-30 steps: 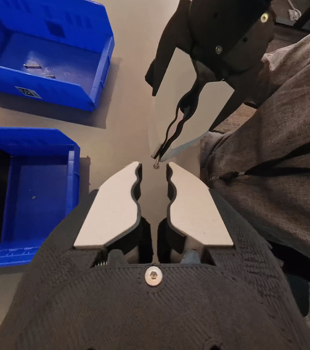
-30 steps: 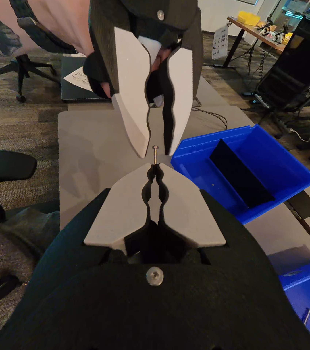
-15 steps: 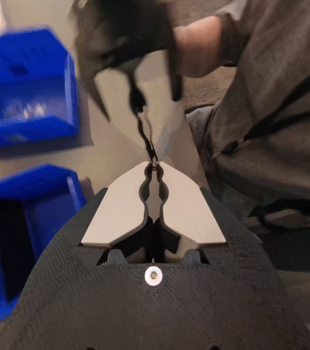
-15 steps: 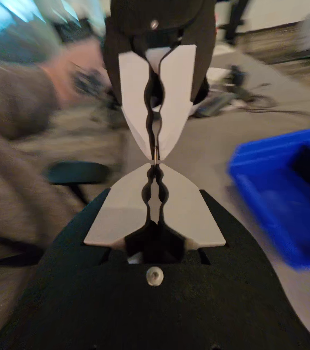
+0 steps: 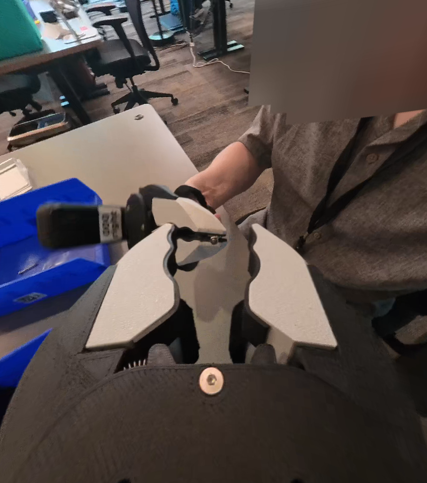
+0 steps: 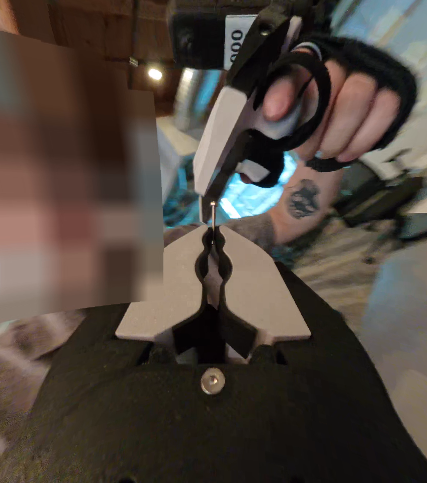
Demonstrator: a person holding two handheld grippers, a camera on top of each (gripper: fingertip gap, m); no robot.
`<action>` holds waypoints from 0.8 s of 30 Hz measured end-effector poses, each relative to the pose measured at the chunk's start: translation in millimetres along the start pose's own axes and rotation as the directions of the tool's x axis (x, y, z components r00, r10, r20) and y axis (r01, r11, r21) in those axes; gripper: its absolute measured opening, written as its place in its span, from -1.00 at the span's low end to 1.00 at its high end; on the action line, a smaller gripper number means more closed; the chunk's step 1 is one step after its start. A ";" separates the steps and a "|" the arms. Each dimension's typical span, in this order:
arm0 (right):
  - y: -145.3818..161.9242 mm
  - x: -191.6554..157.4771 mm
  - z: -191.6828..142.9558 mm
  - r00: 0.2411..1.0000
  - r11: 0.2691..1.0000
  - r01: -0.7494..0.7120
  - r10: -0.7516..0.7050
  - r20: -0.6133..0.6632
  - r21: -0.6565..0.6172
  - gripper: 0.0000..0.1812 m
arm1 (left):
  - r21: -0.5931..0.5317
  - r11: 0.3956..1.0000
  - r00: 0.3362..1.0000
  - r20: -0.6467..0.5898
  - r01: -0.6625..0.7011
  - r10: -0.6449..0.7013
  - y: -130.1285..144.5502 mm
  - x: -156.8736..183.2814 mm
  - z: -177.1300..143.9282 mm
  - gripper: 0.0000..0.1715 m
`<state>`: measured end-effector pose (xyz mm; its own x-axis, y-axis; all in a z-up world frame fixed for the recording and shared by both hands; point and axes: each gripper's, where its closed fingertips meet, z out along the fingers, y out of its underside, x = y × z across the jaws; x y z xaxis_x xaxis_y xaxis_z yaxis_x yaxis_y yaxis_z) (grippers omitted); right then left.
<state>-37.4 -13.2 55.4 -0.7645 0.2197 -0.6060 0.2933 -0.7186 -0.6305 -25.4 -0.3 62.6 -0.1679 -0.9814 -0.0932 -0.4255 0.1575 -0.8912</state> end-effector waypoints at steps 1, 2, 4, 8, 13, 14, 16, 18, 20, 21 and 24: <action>-2.0 2.6 -2.3 0.994 0.997 0.068 -0.070 -0.087 -0.019 -0.98 | 0.009 1.000 0.999 0.027 0.024 -0.025 -0.8 -3.6 -4.2 -0.35; -5.6 5.6 -5.0 0.970 0.988 0.147 -0.153 -0.189 -0.043 -0.98 | 0.013 0.999 0.997 0.056 0.051 -0.051 -0.1 -7.7 -8.8 -0.35; -11.5 15.5 -14.2 0.807 0.920 0.341 -0.392 -0.442 -0.192 -0.98 | 0.003 0.993 0.983 0.138 0.120 -0.120 5.6 -19.6 -18.0 -0.37; -32.9 20.5 -36.2 0.226 0.647 0.497 -0.740 -0.634 -0.578 -0.98 | -0.050 0.953 0.931 0.236 0.298 -0.279 24.1 -31.9 -22.2 -0.55; -36.8 26.0 -41.7 -0.067 0.466 0.401 -0.844 -0.533 -0.789 -0.98 | -0.115 0.882 0.873 0.251 0.456 -0.418 35.2 -34.3 -10.1 -0.64; -36.1 27.2 -41.8 -0.103 0.439 0.381 -0.854 -0.509 -0.814 -0.98 | -0.120 0.869 0.863 0.244 0.480 -0.443 35.6 -34.2 -8.7 -0.67; -35.9 29.1 -43.2 -0.177 0.384 0.342 -0.870 -0.460 -0.857 -0.98 | -0.127 0.850 0.849 0.226 0.511 -0.477 36.2 -32.8 -6.4 -0.72; -35.1 31.3 -44.5 -0.225 0.346 0.307 -0.879 -0.421 -0.887 -0.98 | -0.129 0.839 0.841 0.206 0.529 -0.499 35.8 -30.6 -3.7 -0.72; -34.5 33.5 -44.8 -0.255 0.318 0.283 -0.884 -0.391 -0.905 -0.98 | -0.125 0.833 0.837 0.194 0.539 -0.512 35.4 -30.1 -1.6 -0.72; -34.1 34.1 -44.1 -0.262 0.309 0.278 -0.886 -0.382 -0.909 -0.98 | -0.122 0.830 0.833 0.194 0.544 -0.518 35.5 -30.7 -1.2 -0.72; -34.3 34.5 -42.0 -0.270 0.301 0.279 -0.887 -0.375 -0.912 -0.98 | -0.111 0.829 0.832 0.177 0.547 -0.526 33.8 -30.1 -0.5 -0.76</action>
<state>-49.6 46.8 35.8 0.1616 0.8255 0.5407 0.3988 0.4466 -0.8010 -35.2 34.7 35.5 0.2409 -0.9188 0.3126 -0.5432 -0.3945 -0.7411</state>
